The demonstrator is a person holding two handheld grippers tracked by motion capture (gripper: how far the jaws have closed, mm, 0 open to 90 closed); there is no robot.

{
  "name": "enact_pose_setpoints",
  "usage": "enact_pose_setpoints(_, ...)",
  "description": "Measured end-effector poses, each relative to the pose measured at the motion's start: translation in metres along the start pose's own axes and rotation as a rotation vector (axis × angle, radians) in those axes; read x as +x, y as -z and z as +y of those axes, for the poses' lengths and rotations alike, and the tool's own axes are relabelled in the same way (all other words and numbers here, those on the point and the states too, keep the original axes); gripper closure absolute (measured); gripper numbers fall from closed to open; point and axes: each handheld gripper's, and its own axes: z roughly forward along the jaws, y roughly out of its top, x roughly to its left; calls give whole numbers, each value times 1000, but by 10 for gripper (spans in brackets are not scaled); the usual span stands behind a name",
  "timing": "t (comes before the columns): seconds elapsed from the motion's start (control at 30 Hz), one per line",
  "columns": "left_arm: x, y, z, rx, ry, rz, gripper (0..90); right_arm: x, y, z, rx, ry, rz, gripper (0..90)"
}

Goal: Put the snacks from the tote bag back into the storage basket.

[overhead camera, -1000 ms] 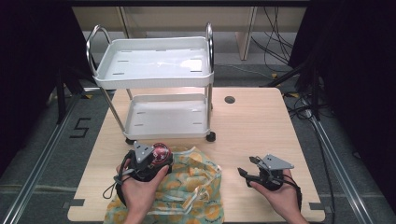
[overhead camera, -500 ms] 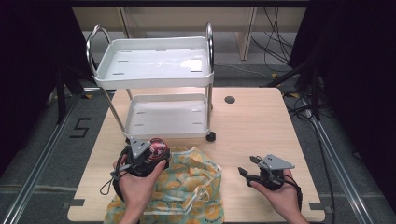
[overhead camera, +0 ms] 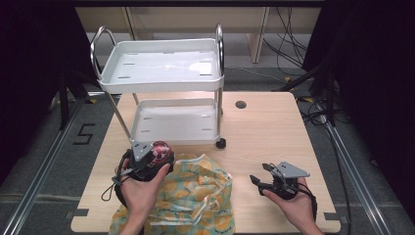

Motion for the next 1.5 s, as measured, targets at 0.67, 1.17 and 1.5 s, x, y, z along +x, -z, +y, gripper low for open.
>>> enact_pose_setpoints(0.67, 11, -5, 4, -16, 14, 44, 255, -1, 0, 0, -7, 9, 2, 357)
enact_pose_setpoints(1.17, 17, -6, 7, -33, 34, 82, 254, -1, 0, 0, -10, 11, -7, 355)
enact_pose_setpoints(1.5, 21, -8, 8, -23, 43, 104, 255, -2, -1, 0, -15, 25, -6, 354)
